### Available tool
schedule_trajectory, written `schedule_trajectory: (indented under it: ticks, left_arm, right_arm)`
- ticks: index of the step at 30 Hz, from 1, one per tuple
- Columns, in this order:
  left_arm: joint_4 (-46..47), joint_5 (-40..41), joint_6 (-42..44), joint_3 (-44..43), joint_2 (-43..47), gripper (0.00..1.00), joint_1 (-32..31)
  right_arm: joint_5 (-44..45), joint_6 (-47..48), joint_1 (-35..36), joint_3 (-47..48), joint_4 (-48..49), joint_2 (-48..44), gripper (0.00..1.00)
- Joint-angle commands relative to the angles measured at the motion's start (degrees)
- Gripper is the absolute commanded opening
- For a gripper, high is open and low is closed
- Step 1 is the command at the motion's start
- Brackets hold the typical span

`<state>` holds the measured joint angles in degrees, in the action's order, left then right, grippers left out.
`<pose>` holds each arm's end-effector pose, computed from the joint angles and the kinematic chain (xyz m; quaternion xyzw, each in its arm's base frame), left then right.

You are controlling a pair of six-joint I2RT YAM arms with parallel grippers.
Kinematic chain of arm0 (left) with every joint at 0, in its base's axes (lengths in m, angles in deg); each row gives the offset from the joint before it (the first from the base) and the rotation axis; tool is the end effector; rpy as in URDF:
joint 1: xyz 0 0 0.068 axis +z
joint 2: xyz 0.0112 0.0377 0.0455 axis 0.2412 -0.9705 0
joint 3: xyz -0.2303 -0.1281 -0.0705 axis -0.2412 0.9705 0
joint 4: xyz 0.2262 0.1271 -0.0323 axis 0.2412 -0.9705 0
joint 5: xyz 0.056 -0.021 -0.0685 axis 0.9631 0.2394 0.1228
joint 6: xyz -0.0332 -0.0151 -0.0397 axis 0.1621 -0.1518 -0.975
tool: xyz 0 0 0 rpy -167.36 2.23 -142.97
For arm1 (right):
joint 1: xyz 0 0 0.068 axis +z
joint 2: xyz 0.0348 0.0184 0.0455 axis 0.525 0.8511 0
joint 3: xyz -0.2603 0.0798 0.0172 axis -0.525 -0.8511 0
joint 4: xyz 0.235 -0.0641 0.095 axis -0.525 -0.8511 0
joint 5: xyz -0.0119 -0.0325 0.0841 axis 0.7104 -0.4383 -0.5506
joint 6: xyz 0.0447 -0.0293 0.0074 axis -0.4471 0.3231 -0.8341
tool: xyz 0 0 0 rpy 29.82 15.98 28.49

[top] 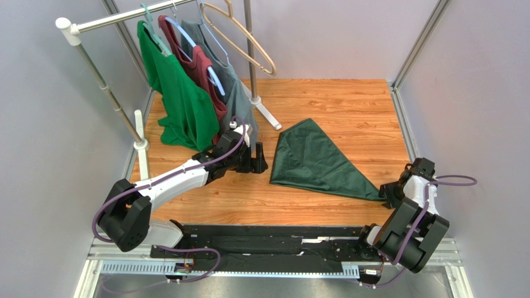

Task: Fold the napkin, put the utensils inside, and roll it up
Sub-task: Fold the napkin

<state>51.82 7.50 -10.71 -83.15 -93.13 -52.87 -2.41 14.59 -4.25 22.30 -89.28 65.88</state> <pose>0.2219 -0.1817 0.2242 0.0491 0.9087 -0.2671 0.3170 0.1530 -0.1106 0.1622 0.6240 0.7722 0.0072 0.1193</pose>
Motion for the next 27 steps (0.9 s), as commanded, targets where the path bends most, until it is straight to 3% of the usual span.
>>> schedule_trajectory:
  ticks: [1,13,19,27]
  left_arm:
    - [1.9,-1.2,0.2,0.1,0.7,0.94,-0.1]
    - [2.2,-1.5,0.2,0.3,1.0,0.94,0.0]
    - [2.4,-1.7,0.2,0.1,1.1,0.94,0.0]
    - [2.5,-1.9,0.3,0.1,0.9,0.94,0.0]
  right_arm:
    - [2.3,0.4,-0.2,-0.4,-1.0,-1.7,0.43]
    - [0.9,0.1,-0.2,-1.9,4.2,2.0,0.39]
    - [0.9,0.2,-0.3,-1.1,4.9,1.7,0.30]
    - [-2.4,1.4,-0.2,0.0,7.1,0.6,0.10]
